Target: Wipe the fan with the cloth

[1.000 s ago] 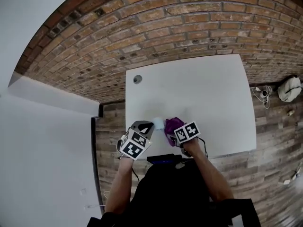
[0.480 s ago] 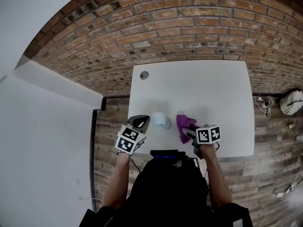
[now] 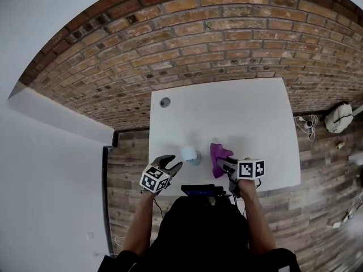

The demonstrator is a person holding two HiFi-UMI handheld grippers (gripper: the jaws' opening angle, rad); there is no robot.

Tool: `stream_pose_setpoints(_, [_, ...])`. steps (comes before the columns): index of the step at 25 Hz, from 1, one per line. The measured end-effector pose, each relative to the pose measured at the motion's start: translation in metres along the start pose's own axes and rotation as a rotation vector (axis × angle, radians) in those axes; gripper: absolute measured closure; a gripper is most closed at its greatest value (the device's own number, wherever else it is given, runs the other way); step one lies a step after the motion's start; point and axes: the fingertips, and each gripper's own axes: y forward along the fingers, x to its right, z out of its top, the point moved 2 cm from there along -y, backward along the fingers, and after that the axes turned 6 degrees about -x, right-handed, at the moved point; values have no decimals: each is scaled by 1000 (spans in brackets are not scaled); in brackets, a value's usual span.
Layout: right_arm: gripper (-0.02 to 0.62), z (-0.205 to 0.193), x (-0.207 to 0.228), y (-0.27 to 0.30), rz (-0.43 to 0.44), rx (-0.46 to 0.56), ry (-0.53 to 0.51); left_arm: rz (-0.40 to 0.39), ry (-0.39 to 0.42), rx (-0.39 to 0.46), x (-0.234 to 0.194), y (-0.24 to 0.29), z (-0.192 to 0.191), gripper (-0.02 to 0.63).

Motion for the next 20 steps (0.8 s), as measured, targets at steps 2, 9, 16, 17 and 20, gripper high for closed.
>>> stream_pose_setpoints(2, [532, -1, -1, 1, -27, 4, 11, -35, 110, -9, 2, 25, 5, 426])
stream_pose_setpoints(9, [532, -12, -9, -8, -145, 26, 36, -187, 350, 17, 15, 87, 23, 414])
stream_pose_setpoints(16, [532, 29, -56, -43, -235, 196, -102, -892, -817, 730, -29, -1, 107, 449])
stream_pose_setpoints(17, [532, 43, -76, -44, -235, 236, -163, -1006, -934, 838, -36, -22, 119, 448])
stream_pose_setpoints(20, [532, 85, -160, -35, -175, 342, -401, -1201, -1007, 1014, -45, -70, 145, 448])
